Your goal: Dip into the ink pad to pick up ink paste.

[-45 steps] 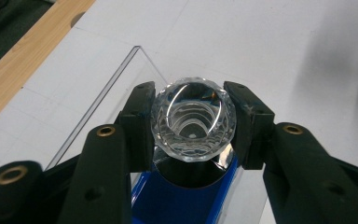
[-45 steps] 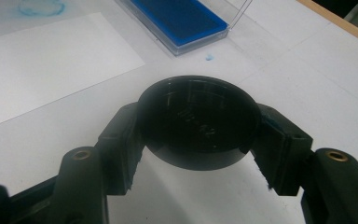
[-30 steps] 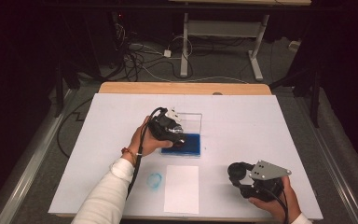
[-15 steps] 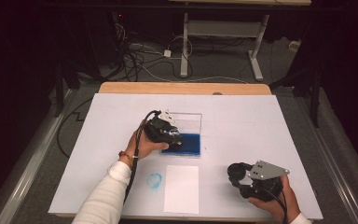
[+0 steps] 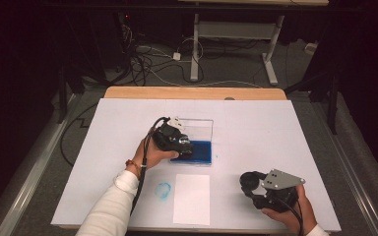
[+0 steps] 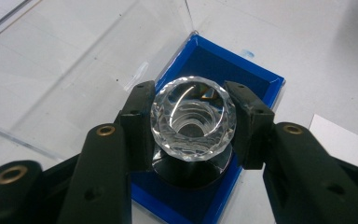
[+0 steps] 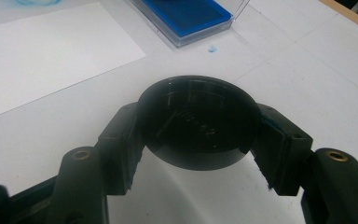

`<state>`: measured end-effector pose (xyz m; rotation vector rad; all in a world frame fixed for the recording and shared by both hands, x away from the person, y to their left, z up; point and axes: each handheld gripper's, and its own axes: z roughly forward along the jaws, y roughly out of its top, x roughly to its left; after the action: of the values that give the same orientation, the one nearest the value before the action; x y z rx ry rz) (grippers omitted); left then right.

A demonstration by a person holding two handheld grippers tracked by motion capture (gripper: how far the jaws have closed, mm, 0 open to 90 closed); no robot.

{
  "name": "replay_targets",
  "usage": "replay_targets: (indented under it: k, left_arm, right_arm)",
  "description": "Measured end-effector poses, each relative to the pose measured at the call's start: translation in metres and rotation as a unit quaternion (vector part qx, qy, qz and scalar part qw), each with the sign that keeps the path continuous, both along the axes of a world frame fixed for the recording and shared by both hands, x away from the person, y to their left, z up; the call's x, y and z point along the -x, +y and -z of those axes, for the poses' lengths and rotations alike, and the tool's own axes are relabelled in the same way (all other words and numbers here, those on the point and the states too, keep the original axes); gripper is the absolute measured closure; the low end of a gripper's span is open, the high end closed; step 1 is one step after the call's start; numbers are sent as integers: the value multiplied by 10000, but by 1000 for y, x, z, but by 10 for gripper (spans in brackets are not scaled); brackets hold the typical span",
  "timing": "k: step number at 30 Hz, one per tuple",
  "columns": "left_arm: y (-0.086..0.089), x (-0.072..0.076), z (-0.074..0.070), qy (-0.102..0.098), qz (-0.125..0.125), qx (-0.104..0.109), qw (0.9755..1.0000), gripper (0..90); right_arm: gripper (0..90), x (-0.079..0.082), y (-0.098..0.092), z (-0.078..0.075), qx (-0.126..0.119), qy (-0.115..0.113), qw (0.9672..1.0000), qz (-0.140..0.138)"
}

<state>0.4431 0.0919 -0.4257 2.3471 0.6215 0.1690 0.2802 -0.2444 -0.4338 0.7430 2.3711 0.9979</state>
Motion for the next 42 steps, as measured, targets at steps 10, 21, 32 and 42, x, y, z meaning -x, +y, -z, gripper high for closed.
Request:
replay_targets:
  k: [10, 21, 32, 42]
  left_arm:
    - [2, 4, 4, -95, -63, 159, 9998, 545]
    - [0, 5, 3, -135, -61, 48, 9999, 545]
    - [0, 5, 4, -131, -75, 70, 9999, 544]
    - [11, 11, -8, -209, -154, 199, 9995, 546]
  right_arm:
    - [388, 1, 1, 0, 4, -28, 10000, -24]
    - [389, 1, 1, 0, -20, 1, 10000, -10]
    - [389, -2, 2, -2, -36, -6, 10000, -14]
    - [388, -4, 4, -2, -66, 4, 10000, -24]
